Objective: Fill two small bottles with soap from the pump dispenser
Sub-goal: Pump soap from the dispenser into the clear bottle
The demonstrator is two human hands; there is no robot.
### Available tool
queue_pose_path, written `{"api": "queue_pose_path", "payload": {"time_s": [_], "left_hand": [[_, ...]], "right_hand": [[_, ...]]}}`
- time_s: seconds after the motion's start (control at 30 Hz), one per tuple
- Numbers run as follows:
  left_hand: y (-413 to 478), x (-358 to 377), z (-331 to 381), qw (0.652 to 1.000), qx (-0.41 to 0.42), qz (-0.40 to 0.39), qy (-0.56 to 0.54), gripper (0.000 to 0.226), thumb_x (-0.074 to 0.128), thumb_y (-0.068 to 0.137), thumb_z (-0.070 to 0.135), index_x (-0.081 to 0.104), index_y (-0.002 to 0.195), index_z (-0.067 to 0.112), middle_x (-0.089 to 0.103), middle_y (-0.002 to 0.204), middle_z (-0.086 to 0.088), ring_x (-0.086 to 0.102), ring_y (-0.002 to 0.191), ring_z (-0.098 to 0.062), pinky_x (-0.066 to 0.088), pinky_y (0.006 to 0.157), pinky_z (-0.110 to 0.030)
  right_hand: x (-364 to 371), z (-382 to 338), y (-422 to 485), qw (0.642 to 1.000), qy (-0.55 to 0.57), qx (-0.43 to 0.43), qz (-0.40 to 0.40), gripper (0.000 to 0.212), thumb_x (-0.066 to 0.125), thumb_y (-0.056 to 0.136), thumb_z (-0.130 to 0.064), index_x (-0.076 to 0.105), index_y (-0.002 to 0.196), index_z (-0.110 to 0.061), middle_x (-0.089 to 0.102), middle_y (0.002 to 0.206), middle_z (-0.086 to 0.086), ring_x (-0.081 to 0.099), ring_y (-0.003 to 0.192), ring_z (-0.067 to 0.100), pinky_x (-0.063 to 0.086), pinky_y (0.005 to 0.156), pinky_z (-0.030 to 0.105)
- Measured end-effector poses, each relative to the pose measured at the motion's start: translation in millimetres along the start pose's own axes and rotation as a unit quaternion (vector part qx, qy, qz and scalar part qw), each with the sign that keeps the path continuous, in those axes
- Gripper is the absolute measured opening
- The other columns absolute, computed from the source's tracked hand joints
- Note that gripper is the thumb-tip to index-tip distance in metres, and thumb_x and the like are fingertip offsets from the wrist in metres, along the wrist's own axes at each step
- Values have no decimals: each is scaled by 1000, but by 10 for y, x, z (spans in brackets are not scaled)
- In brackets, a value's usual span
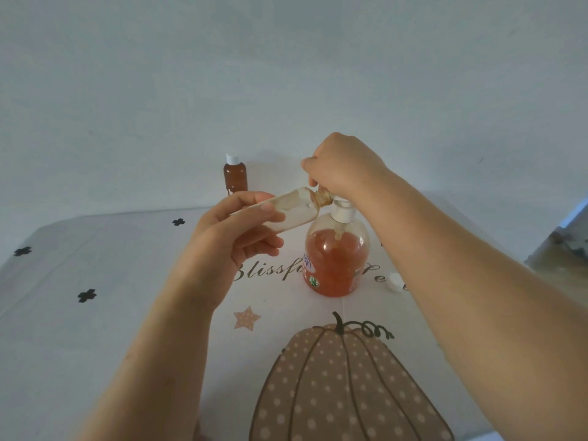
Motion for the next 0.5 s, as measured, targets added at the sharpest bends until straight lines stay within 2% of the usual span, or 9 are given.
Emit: {"api": "queue_pose_path", "payload": {"time_s": [0.17,0.3,0.4,0.5], "left_hand": [[-17,23,4,1000,-1,-2,-2,29,65,79,20,66,102,4,70,89,-10,64,63,-22,55,60,-29],[-42,49,31,1000,-4,-9,-22,26,70,82,16,65,105,4,70,90,-9,64,64,-20,55,62,-29],[-65,82,51,999,5,-14,-33,21,69,83,17,64,102,7,70,92,-10,64,65,-21,55,62,-28],[-75,94,62,999,10,-20,-35,20,68,84,17,65,101,8,71,91,-9,65,66,-20,56,62,-28]], "right_hand": [[-26,-5,-38,1000,7,5,12,23,52,91,-18,73,95,-9,74,90,6,70,84,28,42,60,27],[-121,-56,-83,1000,2,1,19,23,51,91,-17,71,96,-9,75,90,7,65,74,26,41,58,26],[-202,-108,-94,1000,-21,-9,17,21,51,92,-19,70,96,-10,74,91,5,69,84,27,41,61,26],[-213,-118,-100,999,-40,-17,18,18,51,93,-18,66,87,-12,73,91,4,69,86,27,41,61,27]]}}
Point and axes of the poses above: each hand's wrist, its own y-axis towards the middle knuckle, its own x-axis out of the palm, z = x × y, the point moved 4 cm from there along y, towards the middle knuckle
